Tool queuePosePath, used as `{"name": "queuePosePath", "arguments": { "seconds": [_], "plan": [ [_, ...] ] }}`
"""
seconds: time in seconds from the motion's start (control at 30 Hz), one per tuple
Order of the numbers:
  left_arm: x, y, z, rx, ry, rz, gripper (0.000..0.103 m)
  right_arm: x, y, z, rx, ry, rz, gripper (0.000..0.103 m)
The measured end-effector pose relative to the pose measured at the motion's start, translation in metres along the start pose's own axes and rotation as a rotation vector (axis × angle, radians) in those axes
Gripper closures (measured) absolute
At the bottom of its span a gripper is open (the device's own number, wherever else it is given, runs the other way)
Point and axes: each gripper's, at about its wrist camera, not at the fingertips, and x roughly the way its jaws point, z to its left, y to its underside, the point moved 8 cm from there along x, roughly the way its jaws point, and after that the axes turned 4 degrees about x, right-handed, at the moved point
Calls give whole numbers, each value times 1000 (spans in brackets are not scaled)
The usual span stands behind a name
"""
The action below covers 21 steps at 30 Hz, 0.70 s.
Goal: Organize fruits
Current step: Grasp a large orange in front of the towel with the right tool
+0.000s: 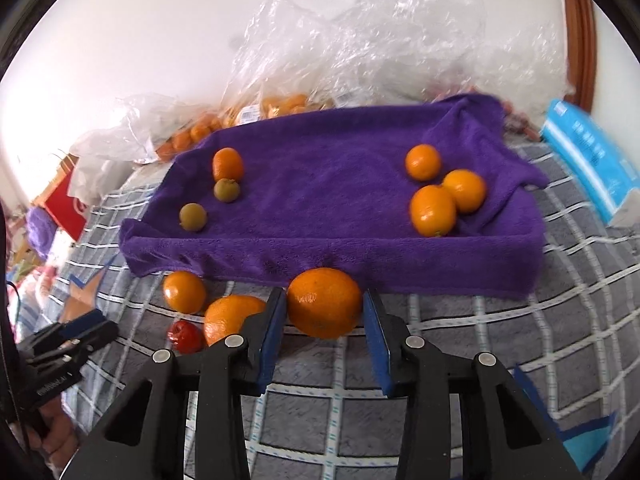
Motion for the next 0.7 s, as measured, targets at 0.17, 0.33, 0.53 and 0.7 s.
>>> {"name": "queuePosePath", "arguments": {
  "seconds": [0.17,0.33,0.53,0.7],
  "plan": [
    [-2,0,2,-28,33,-8,56,-24,10,-23,27,65,-13,64],
    [-3,0,5,-58,66,-14,56,-41,32,-37,20,116,18,64],
    [-3,0,6,-60,69,-14,56,-40,42,-34,-24,128,-9,64],
    [-4,0,8,-79,91,-19,56,-37,38,-34,-33,136,-32,64]
  ]
}}
